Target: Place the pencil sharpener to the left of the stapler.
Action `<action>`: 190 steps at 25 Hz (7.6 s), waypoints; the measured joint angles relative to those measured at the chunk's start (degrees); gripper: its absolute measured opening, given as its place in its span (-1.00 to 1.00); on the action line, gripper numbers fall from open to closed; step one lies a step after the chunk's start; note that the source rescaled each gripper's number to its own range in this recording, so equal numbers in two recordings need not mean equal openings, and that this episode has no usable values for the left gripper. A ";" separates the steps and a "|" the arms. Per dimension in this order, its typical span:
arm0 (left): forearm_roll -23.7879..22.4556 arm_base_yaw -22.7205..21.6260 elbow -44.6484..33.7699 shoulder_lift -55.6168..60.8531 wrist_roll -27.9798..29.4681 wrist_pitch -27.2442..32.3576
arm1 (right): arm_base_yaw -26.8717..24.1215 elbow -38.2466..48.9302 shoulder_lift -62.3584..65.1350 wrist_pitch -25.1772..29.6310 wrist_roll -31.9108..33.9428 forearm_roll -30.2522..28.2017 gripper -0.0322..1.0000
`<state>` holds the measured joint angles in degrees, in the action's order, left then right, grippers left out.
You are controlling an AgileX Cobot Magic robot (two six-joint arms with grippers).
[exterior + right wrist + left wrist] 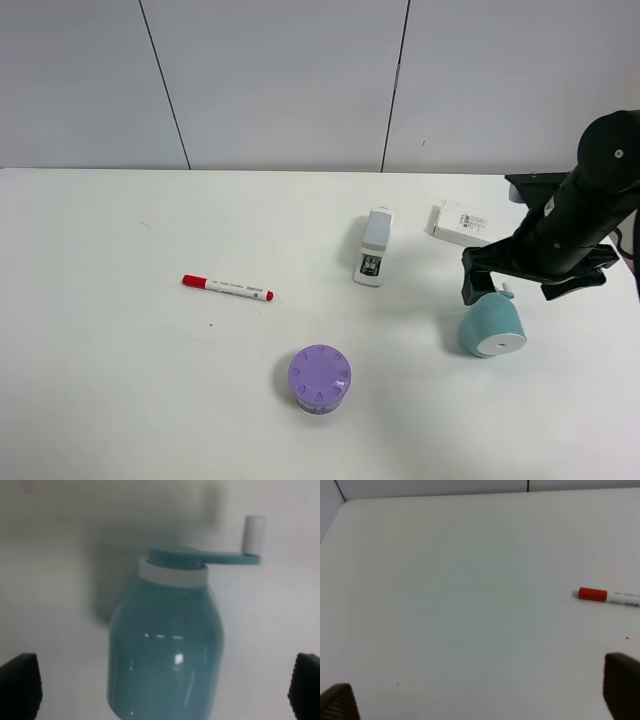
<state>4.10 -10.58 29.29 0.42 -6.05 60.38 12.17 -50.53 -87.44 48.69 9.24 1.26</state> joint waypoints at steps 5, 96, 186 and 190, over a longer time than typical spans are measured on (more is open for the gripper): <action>0.00 0.00 0.00 0.00 0.00 0.00 | 1.70 0.19 -3.44 -1.56 0.91 -0.05 0.99; 0.00 0.00 0.00 0.00 0.00 0.00 | 19.21 -69.96 -42.18 21.53 -23.69 4.48 -0.88; 0.00 0.00 0.00 0.00 0.00 0.00 | 18.74 -64.98 -19.00 20.48 -18.79 2.98 0.99; 0.00 0.00 0.00 0.00 0.00 0.00 | 16.32 -52.11 -10.00 20.85 -18.39 2.77 0.99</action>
<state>4.10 -10.58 29.29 0.42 -6.05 60.38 28.50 -102.65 -97.43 69.54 -9.15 4.02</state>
